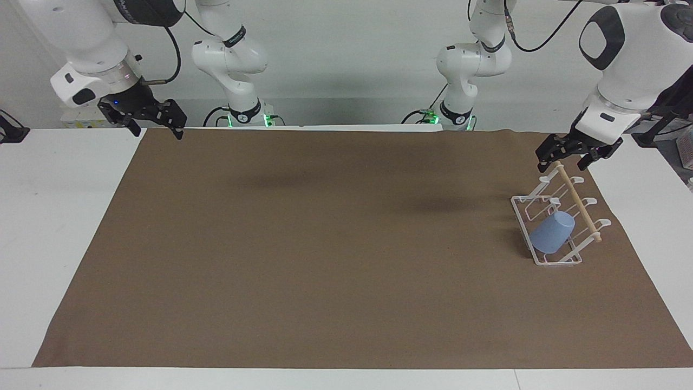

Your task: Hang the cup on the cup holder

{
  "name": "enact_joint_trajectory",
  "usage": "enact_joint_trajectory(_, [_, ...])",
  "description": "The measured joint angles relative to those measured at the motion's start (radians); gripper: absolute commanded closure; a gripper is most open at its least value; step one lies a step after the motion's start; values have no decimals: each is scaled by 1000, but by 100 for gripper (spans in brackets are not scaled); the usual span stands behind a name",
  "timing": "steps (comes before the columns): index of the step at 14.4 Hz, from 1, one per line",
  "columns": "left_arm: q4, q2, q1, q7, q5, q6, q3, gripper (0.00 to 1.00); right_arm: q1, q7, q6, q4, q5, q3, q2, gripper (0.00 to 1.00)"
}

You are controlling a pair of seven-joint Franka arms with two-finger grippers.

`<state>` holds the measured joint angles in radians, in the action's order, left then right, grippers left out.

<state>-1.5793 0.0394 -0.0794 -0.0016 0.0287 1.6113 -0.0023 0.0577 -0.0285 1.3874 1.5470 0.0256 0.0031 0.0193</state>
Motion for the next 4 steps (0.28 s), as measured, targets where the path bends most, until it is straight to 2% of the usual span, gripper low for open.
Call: enact_joint_trajectory(4, [1, -22, 0, 0, -2, -2, 0, 0, 0, 0, 0, 0, 0, 0, 0, 0])
